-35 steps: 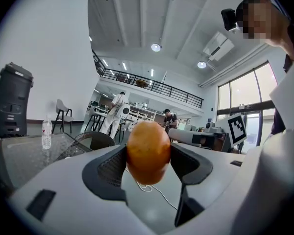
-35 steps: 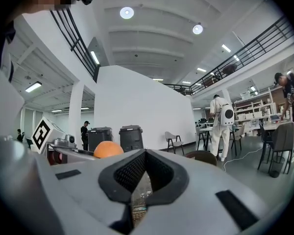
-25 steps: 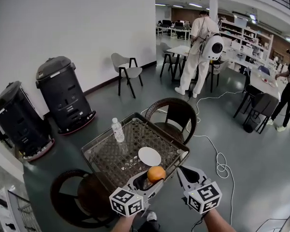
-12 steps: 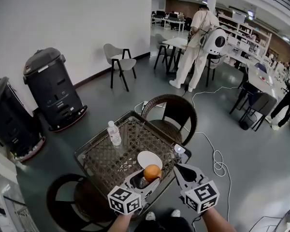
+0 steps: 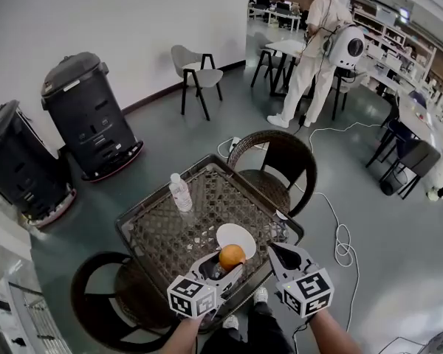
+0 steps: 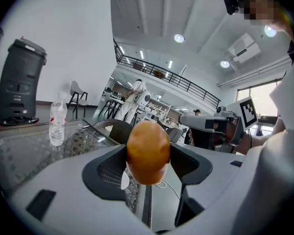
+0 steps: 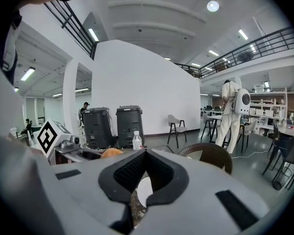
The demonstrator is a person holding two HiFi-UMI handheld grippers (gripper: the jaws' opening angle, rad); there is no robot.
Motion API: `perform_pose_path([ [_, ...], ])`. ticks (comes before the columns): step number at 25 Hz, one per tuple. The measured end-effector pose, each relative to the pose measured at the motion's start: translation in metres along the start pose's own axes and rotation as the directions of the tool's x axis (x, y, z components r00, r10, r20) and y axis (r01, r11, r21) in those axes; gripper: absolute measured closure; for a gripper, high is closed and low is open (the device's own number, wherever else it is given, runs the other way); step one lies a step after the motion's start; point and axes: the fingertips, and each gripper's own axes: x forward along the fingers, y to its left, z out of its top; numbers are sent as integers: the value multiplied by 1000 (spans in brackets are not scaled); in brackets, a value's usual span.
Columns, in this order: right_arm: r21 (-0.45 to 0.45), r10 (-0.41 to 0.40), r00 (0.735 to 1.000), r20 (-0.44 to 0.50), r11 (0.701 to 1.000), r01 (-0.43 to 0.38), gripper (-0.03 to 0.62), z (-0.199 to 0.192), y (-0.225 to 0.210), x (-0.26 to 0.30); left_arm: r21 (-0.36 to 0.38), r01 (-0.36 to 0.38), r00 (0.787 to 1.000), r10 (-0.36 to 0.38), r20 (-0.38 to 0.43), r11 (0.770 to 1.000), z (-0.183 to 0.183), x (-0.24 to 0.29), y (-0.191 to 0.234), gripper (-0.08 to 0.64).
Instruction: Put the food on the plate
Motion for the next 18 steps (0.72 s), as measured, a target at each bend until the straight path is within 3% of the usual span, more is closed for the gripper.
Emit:
perform_pose_path([
  [8, 66, 79, 996, -30, 995, -77, 588, -24, -33, 47, -14, -91, 993, 89, -83, 996, -18, 52, 29, 275],
  [18, 147, 194, 971, -141, 974, -174, 588, -74, -60, 99, -20, -216, 950, 205, -236, 976, -58, 103, 77, 275],
])
